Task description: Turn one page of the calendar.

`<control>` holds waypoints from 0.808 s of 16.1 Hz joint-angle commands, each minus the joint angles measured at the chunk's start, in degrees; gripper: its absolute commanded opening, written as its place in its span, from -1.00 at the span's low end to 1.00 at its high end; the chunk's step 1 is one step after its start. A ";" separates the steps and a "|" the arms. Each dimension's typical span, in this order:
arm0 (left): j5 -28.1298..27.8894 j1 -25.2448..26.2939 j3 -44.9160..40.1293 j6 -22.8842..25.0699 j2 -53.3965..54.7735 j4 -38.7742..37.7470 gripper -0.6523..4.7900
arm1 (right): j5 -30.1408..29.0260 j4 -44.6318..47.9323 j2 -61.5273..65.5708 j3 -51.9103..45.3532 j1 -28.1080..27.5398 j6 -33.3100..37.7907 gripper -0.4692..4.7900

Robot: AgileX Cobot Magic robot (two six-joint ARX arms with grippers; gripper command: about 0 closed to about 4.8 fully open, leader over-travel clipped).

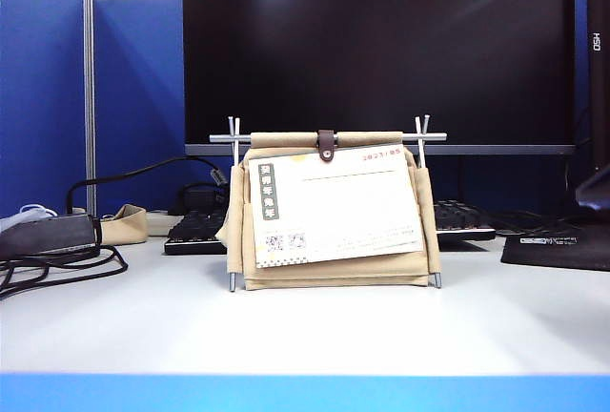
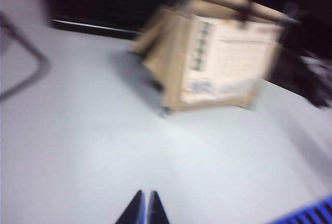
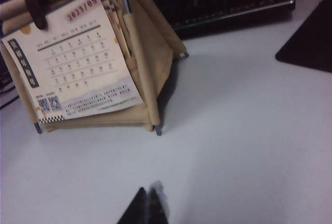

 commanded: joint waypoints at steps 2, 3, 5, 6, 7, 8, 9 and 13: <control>9.70 0.02 0.02 0.28 0.07 0.07 -0.64 | -2.08 1.29 -0.09 0.24 0.02 -1.18 -0.84; 10.45 0.02 0.04 0.28 0.07 0.04 -0.62 | -3.02 1.29 -0.09 0.24 0.02 -1.27 -0.84; 10.49 0.02 0.33 0.28 0.07 -0.50 -0.50 | -5.75 1.29 -0.09 0.28 0.02 -1.27 -0.84; 10.51 0.02 0.74 0.31 0.09 -0.96 -0.50 | -7.32 1.36 -0.09 0.44 0.02 -1.27 -0.84; 10.53 0.02 1.88 0.37 0.09 -1.70 -0.50 | -9.90 2.23 -0.09 0.85 0.07 -1.27 -0.84; 10.47 0.04 3.78 1.46 0.13 -2.91 -0.46 | -11.47 3.28 -0.09 1.44 0.20 -1.25 -0.84; 9.35 0.04 7.08 4.31 0.24 -5.05 -0.43 | -13.40 4.28 -0.07 3.19 1.29 -0.63 -0.82; 7.65 0.04 15.02 4.90 7.34 -6.40 0.13 | -17.51 4.28 6.80 14.14 8.39 5.11 -0.35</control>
